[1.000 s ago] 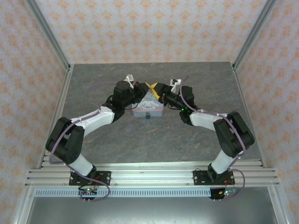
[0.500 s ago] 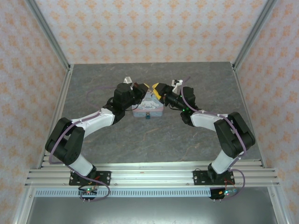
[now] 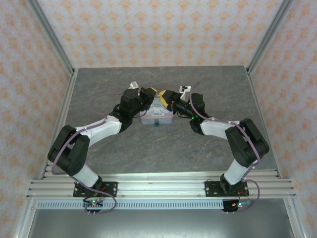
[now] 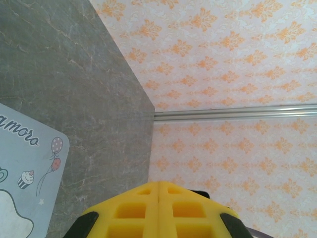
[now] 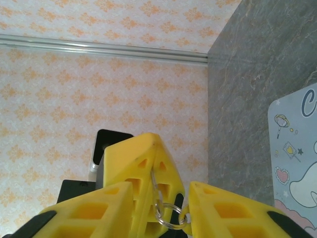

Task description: Unlock the padlock with the key

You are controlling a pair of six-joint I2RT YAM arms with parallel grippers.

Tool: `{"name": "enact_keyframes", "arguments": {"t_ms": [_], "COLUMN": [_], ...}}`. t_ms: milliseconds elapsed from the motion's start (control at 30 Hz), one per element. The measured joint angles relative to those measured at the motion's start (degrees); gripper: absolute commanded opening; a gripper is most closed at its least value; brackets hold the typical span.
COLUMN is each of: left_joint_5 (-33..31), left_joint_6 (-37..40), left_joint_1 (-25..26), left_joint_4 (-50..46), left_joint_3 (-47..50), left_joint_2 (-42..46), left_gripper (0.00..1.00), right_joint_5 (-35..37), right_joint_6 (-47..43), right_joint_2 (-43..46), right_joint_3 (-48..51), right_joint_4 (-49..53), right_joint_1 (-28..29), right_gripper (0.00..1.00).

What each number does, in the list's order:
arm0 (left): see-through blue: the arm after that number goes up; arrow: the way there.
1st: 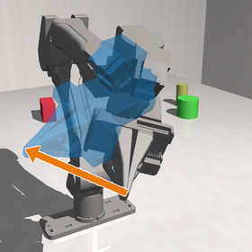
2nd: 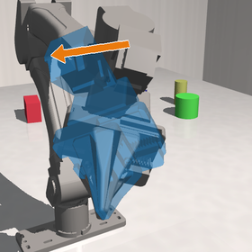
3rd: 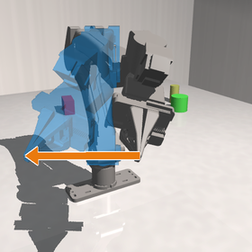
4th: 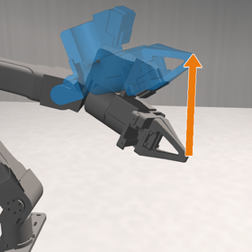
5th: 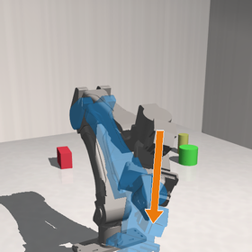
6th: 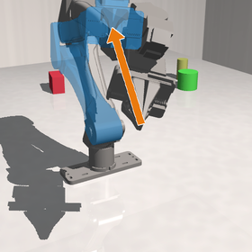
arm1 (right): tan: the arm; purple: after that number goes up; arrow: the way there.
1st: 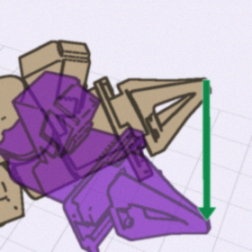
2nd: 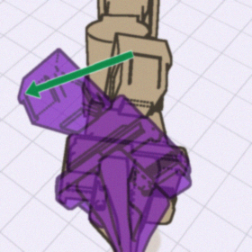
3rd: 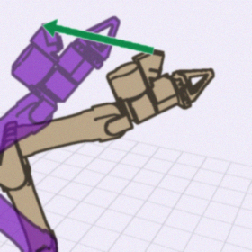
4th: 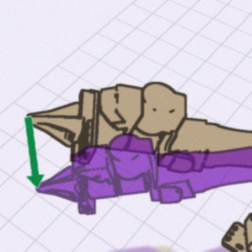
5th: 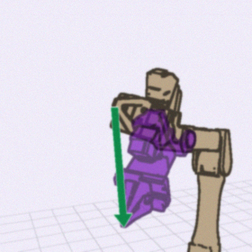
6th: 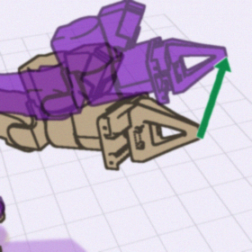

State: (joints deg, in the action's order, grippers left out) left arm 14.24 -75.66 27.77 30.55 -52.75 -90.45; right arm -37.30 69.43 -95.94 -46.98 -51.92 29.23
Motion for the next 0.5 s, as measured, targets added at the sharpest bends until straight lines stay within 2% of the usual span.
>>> {"name": "enact_keyframes", "arguments": {"t_ms": [500], "left_joint_5": [-1.27], "left_joint_6": [0.0], "left_joint_1": [0.63], "left_joint_4": [0.66], "left_joint_3": [0.04], "left_joint_2": [0.0], "left_gripper": [0.0], "right_joint_5": [0.0], "right_joint_6": [0.22], "right_joint_2": [-0.5], "right_joint_3": [-1.66], "right_joint_4": [-0.02], "right_joint_1": [0.37], "right_gripper": [0.25]}}
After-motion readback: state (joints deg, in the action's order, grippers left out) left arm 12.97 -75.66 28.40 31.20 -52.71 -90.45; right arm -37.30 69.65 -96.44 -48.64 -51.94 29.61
